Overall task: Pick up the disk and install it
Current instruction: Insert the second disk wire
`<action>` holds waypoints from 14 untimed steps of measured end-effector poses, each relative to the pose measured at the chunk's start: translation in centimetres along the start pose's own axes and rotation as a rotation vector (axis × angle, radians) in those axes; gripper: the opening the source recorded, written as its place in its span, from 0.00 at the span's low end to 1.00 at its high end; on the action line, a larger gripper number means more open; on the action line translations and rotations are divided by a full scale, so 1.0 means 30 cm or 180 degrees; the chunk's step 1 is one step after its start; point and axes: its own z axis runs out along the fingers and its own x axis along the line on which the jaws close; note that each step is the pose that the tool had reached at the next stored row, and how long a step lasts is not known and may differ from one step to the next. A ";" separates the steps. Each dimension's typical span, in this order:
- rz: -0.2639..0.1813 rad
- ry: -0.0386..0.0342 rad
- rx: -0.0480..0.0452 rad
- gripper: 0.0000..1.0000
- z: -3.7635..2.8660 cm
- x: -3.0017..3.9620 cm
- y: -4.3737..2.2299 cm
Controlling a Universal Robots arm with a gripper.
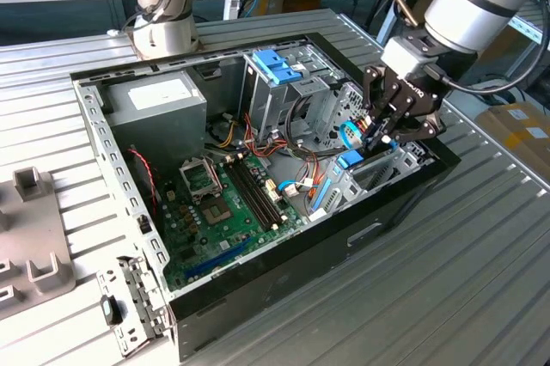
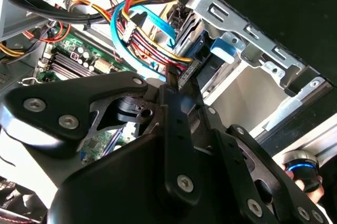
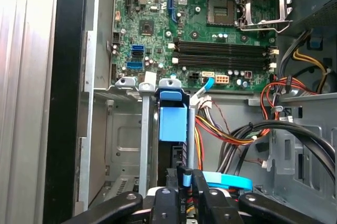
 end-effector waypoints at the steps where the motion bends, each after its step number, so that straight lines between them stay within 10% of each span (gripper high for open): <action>1: 0.0000 0.0000 0.0000 0.24 0.000 0.000 0.000; 14: -0.0007 -0.0064 -0.0004 0.15 -0.075 -0.002 -0.001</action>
